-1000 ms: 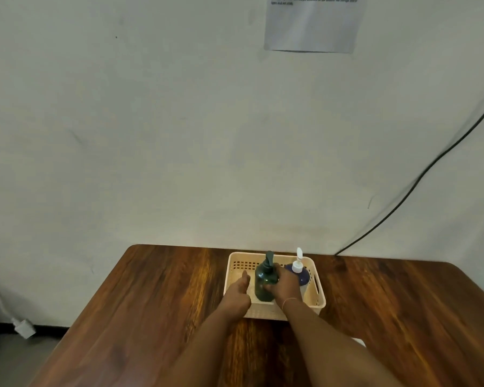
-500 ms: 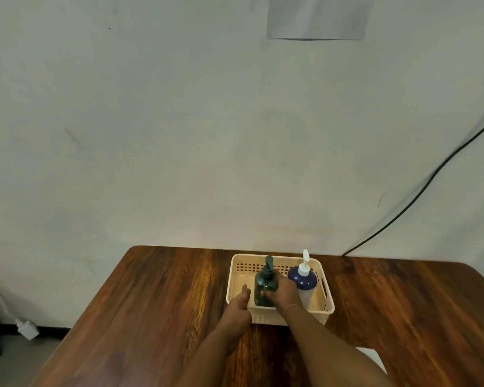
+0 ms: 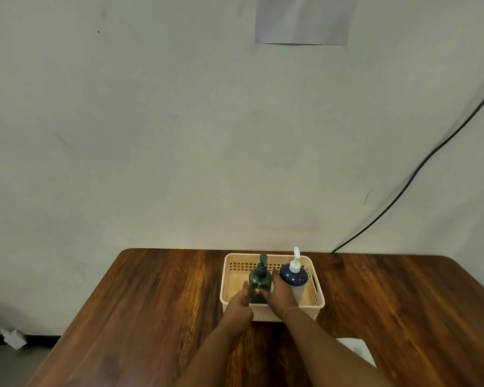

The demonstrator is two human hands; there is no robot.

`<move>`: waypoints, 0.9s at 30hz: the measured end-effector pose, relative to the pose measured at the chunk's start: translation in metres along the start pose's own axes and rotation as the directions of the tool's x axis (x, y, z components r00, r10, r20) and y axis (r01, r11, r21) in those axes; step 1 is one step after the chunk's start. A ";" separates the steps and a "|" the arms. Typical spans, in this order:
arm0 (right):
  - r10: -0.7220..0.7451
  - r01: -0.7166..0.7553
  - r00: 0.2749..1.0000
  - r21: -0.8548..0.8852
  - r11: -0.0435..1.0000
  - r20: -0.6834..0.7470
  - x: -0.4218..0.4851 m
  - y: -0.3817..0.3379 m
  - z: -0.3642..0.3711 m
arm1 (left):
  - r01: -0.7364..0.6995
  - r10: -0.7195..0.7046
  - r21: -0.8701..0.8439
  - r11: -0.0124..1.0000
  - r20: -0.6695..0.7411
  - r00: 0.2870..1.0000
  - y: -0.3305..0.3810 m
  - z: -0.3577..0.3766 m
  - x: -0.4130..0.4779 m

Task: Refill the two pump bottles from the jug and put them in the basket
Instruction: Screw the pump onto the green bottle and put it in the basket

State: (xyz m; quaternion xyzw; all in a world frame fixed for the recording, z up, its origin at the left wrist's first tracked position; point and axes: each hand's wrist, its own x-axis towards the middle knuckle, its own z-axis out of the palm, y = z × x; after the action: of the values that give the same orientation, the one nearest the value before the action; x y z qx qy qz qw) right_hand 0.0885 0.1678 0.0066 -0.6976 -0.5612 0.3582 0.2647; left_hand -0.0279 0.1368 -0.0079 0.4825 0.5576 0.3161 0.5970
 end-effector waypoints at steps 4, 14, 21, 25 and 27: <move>-0.058 0.060 0.997 0.056 0.997 -0.044 -0.021 -0.001 0.002 | -0.020 0.020 0.025 0.999 -0.011 1.000 0.006 0.005 -0.012; -0.007 0.018 0.998 0.187 0.982 -0.062 -0.095 0.026 0.019 | -0.095 0.104 0.107 0.990 -0.082 0.991 -0.016 0.014 -0.062; 0.095 -0.099 0.995 0.150 0.984 0.029 -0.135 0.050 0.029 | -0.045 0.049 0.086 0.995 -0.048 0.998 -0.046 0.019 -0.095; 0.100 -0.103 0.994 0.137 0.985 0.034 -0.155 0.058 0.034 | 0.031 -0.025 0.105 0.994 -0.060 0.998 -0.060 0.025 -0.104; 0.078 -0.080 0.997 0.128 0.989 0.013 -0.163 0.059 0.031 | 0.028 -0.022 0.109 0.994 -0.053 0.998 -0.061 0.029 -0.109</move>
State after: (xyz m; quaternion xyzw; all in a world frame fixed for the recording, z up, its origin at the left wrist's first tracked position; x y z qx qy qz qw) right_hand 0.0808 -0.0050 -0.0248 -0.6993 -0.5101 0.4067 0.2923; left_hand -0.0292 0.0100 -0.0276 0.4992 0.5951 0.2899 0.5591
